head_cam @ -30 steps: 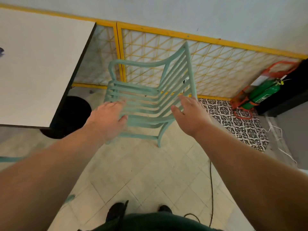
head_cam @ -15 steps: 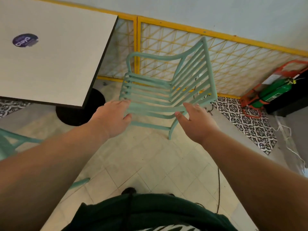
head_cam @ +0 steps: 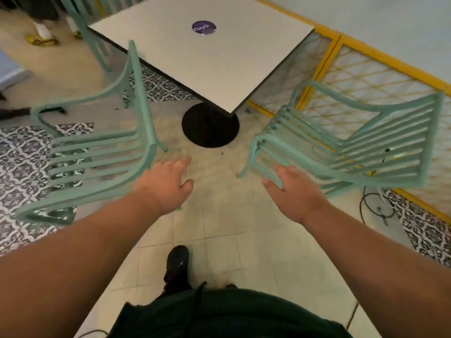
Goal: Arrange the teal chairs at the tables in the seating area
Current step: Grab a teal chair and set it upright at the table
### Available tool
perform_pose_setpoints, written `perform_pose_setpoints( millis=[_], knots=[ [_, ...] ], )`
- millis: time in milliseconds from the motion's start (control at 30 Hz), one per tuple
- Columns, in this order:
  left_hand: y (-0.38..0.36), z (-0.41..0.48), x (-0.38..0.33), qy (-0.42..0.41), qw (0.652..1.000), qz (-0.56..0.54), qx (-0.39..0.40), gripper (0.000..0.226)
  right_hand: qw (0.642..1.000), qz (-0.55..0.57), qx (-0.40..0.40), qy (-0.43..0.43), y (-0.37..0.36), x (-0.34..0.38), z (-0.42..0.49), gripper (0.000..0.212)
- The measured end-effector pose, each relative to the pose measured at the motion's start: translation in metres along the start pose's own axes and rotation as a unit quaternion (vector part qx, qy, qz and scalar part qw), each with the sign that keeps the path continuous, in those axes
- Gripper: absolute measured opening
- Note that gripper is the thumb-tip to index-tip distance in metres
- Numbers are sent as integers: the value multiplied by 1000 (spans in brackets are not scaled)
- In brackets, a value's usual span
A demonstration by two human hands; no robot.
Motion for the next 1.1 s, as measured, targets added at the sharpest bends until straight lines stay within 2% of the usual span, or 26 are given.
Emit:
perform_pose_setpoints(
  millis=[133, 367, 667, 833, 1100],
  knots=[
    [9, -57, 47, 52, 998, -5, -38, 66, 998, -22, 21, 52, -22, 51, -16, 65],
    [28, -122, 136, 88, 994, -11, -69, 66, 992, -61, 31, 102, -58, 153, -28, 69],
    [22, -180, 283, 99, 995, 14, -21, 68, 990, -59, 56, 112, -145, 281, -59, 66],
    [12, -165, 325, 97, 995, 21, 20, 68, 989, -72, 82, 104, -171, 314, -48, 68],
    [-7, -91, 377, 96, 995, -12, 24, 65, 977, -138, 100, 131, -196, 367, 17, 65]
  ],
)
Point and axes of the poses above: each hand's wrist, its own z-axis towards the middle knuckle, its own y-axis out of the back of the hand, x = y × z, the point moved 4 cm from there along z, towards the middle knuckle, and after that the axes turned 12 degrees about -y, right-handed, at the moved point
